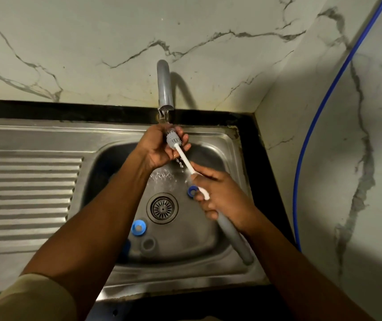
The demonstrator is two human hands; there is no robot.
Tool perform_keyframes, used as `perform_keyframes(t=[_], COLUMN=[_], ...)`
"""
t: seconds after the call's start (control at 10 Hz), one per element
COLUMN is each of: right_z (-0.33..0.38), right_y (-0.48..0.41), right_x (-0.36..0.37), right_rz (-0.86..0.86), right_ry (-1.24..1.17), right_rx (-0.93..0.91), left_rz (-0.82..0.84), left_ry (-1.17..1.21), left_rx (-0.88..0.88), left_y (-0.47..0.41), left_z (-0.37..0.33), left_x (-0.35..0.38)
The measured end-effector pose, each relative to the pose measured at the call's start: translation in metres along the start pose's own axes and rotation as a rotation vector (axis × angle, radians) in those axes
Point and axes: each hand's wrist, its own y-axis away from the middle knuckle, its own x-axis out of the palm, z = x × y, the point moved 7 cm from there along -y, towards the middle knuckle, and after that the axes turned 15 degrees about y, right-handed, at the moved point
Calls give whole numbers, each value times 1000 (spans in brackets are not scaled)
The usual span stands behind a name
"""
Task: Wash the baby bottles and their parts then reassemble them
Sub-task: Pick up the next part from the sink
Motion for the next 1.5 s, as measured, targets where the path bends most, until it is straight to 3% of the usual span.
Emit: perform_keyframes(t=[0.1, 0.2, 0.4, 0.6, 0.8, 0.9, 1.0, 1.1, 1.3, 1.4, 1.5], right_z=[15, 15, 6, 16, 12, 14, 21, 19, 31, 27, 19], right_y=[9, 15, 0, -9, 4, -5, -14, 2, -16, -5, 0], right_x=[3, 6, 1, 1, 11, 8, 9, 27, 16, 28, 36], right_rz=[-301, -330, -216, -315, -231, -223, -244, -187, -286, -203, -187], right_ry=[1128, 1018, 60, 188, 284, 145, 106, 177, 151, 209, 253], right_rx=[-207, -245, -121, -168, -165, -113, -112, -120, -149, -150, -135], left_rz=[-194, -255, -2, 40, -22, 8, -25, -67, -82, -115, -119], left_ry=[-268, -210, 178, -161, 217, 311, 257, 358, 402, 540, 530], left_rx=[209, 324, 233, 383, 378, 361, 378, 373, 298, 317, 314], left_y=[-10, -11, 1, 23, 15, 13, 11, 7, 15, 17, 15], left_z=[-2, -13, -4, -3, 4, 11, 10, 0, 14, 1, -6], left_x=[-11, -30, -19, -11, -30, -27, -17, -21, -5, -7, -10])
